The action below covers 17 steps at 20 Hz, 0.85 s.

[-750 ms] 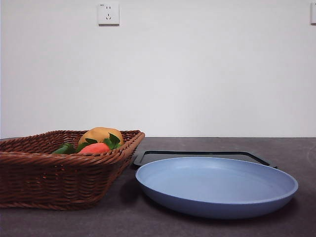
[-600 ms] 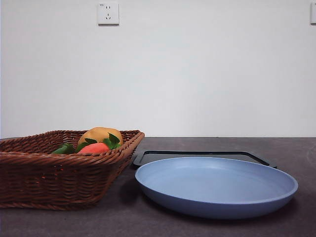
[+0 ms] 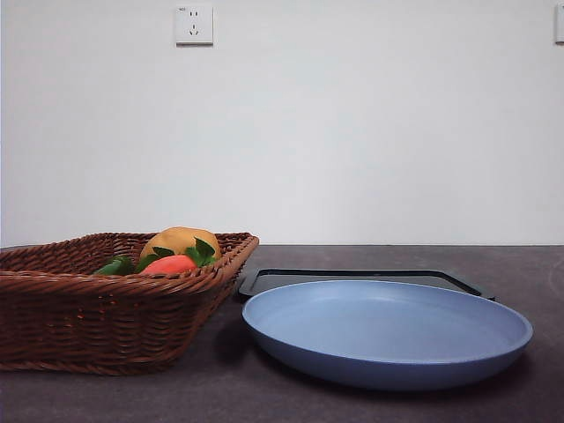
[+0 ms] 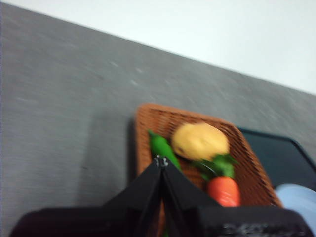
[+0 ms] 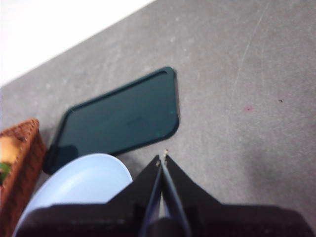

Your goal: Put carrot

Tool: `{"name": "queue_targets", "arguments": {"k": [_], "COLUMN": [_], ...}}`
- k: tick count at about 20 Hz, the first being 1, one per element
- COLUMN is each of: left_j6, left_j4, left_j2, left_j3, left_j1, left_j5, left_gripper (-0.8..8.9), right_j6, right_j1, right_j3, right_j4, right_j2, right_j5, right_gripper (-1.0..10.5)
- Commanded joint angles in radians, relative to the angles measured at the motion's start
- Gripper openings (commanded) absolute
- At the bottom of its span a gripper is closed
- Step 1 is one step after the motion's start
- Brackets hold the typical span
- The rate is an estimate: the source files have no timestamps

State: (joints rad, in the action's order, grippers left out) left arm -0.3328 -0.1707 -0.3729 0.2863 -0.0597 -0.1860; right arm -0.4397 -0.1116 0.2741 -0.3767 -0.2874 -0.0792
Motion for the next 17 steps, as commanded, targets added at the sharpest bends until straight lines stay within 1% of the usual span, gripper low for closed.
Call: {"name": "queue_targets", "arguments": {"k": [1,2,4,7,9,10,12,13,14,16,17], "left_j6": [0.024,0.024,0.055,0.113,0.159,0.177,0.18,0.18,0.18,0.175,0.176], "left_j4": [0.005,0.005,0.0,-0.087,-0.164,-0.184,-0.176,-0.17,-0.168,-0.154,-0.153], "left_j2": [-0.116,-0.176,-0.295,-0.46,-0.56,-0.6,-0.65,-0.661,-0.663,-0.662,-0.662], "left_j3": [0.064,0.097,0.159,0.258,0.315,0.332,0.338,0.338,0.338,0.338,0.338], "left_j1": [0.0,0.0,-0.005,-0.037,-0.068,-0.08,-0.098,-0.105,-0.111,-0.118,-0.119], "left_j5": [-0.089,-0.135,-0.223,-0.313,-0.357,-0.38,-0.447,-0.47,-0.471,-0.47,-0.47], "left_gripper": [0.07,0.07,0.07,0.07,0.06,0.06,0.1,0.17,0.66,2.4,2.76], "right_j6": [0.052,0.053,0.079,0.088,0.102,0.108,0.124,0.124,0.124,0.123,0.123], "right_j1": [0.0,0.0,0.0,0.0,0.0,0.0,-0.001,-0.001,-0.001,-0.001,-0.001], "right_j3": [0.072,0.109,0.171,0.228,0.238,0.238,0.238,0.238,0.238,0.238,0.238], "right_j4": [-0.05,-0.081,-0.112,-0.138,-0.136,-0.136,-0.134,-0.132,-0.127,-0.105,-0.094], "right_j2": [-0.081,-0.129,-0.224,-0.369,-0.465,-0.507,-0.585,-0.617,-0.646,-0.696,-0.717], "right_j5": [-0.002,-0.013,-0.082,-0.22,-0.328,-0.369,-0.421,-0.423,-0.42,-0.418,-0.417], "right_gripper": [0.1,0.1,0.1,0.1,0.1,0.1,0.2,0.5,1.1,2.5,2.8]}}
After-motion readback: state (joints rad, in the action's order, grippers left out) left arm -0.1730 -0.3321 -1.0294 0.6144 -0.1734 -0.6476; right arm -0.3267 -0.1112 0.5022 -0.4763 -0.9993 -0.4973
